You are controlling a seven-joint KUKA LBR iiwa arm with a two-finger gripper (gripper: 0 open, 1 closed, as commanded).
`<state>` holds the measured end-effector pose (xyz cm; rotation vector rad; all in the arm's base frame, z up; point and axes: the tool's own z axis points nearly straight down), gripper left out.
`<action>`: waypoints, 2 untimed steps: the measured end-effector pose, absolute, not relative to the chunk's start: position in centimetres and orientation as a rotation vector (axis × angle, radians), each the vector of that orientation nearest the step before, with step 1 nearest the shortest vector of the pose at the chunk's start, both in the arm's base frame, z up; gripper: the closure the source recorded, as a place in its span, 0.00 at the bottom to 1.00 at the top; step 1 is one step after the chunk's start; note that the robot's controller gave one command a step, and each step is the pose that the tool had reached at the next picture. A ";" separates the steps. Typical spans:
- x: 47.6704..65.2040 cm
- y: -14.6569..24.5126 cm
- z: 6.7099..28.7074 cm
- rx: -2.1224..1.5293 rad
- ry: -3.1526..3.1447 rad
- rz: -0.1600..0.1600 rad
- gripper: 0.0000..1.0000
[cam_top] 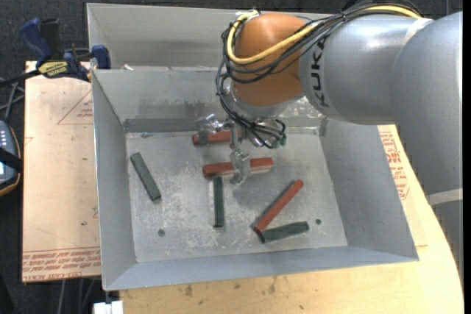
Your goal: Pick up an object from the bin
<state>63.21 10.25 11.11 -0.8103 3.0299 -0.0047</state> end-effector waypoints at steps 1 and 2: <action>62.1 9.6 10.0 -0.929 2.999 0.004 0.00; 61.5 7.8 7.1 -1.213 2.895 0.002 1.00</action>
Offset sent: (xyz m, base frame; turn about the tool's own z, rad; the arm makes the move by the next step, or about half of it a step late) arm -0.0182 -0.0252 -0.0411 -0.2749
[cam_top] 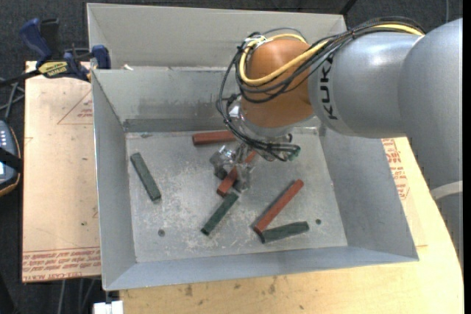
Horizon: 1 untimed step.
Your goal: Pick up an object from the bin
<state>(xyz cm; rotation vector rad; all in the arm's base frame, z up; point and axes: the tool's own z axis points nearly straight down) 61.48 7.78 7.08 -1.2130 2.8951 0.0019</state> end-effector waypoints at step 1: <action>61.5 7.8 7.1 -1.213 2.895 0.002 1.00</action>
Offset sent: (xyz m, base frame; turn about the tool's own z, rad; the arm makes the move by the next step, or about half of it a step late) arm 0.0163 0.0420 0.1395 -0.0589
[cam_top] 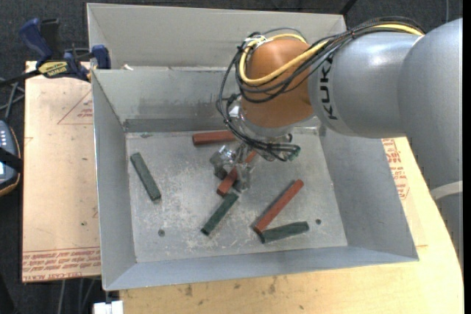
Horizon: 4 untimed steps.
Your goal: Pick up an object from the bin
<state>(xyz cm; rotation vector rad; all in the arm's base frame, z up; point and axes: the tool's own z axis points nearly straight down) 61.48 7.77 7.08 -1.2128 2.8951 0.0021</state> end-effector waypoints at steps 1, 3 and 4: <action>61.7 8.9 10.6 -1.238 2.894 0.005 1.00; 59.8 9.5 13.0 -1.342 2.844 0.008 1.00; 64.1 13.3 25.7 -1.265 2.871 0.002 1.00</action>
Offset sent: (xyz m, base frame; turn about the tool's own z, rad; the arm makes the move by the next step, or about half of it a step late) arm 0.0166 0.0455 0.0322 -0.1007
